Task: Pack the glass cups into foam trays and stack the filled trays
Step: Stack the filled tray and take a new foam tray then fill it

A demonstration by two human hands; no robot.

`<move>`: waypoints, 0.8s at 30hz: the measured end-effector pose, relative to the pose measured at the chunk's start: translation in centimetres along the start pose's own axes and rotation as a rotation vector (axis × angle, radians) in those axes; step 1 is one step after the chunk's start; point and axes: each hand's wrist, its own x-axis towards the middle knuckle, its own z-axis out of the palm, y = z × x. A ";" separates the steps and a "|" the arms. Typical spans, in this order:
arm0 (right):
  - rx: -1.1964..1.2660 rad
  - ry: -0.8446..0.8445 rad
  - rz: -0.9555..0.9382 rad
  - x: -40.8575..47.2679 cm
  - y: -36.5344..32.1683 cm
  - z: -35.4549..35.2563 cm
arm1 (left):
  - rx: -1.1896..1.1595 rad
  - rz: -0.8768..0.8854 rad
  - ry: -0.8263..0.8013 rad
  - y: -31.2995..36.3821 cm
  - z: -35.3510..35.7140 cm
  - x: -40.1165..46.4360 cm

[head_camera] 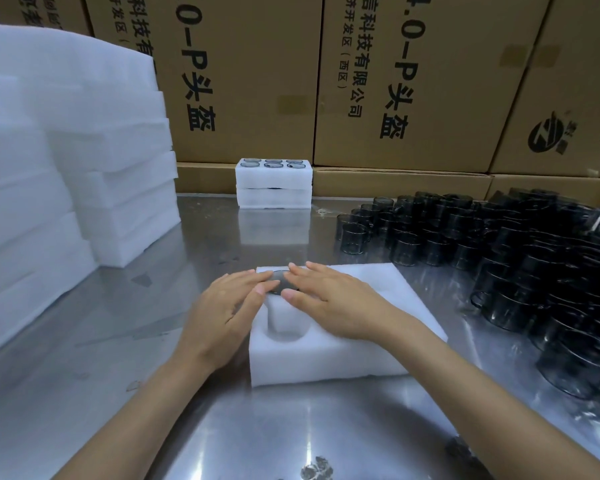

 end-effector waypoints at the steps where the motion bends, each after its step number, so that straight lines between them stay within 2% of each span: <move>1: 0.096 0.037 0.005 0.1 0.2 -0.2 | -0.035 -0.006 -0.005 -0.1 0.1 0.0; 3: 0.264 0.183 0.037 0.5 1.4 -1.4 | -0.110 -0.051 -0.021 -0.4 0.3 0.0; 5: 0.277 0.355 0.136 1.2 3.7 -3.1 | -0.222 -0.158 -0.070 -0.7 0.5 0.3; 7: 0.252 0.420 0.276 2.1 6.3 -4.7 | -0.365 -0.281 -0.148 -0.9 0.7 0.5; 10: 0.169 0.342 0.382 4.1 9.4 -5.2 | -0.466 -0.324 -0.201 -1.1 0.9 0.8; 14: 0.005 0.324 0.385 6.6 11.0 -3.9 | -0.479 -0.331 -0.186 -1.4 0.8 1.0; 19: -0.093 0.198 0.464 8.0 11.9 -3.0 | -0.500 -0.340 -0.179 -1.5 0.8 1.2; 24: -0.143 0.335 0.425 7.4 11.8 -2.9 | -0.476 -0.346 -0.177 -1.4 0.9 1.3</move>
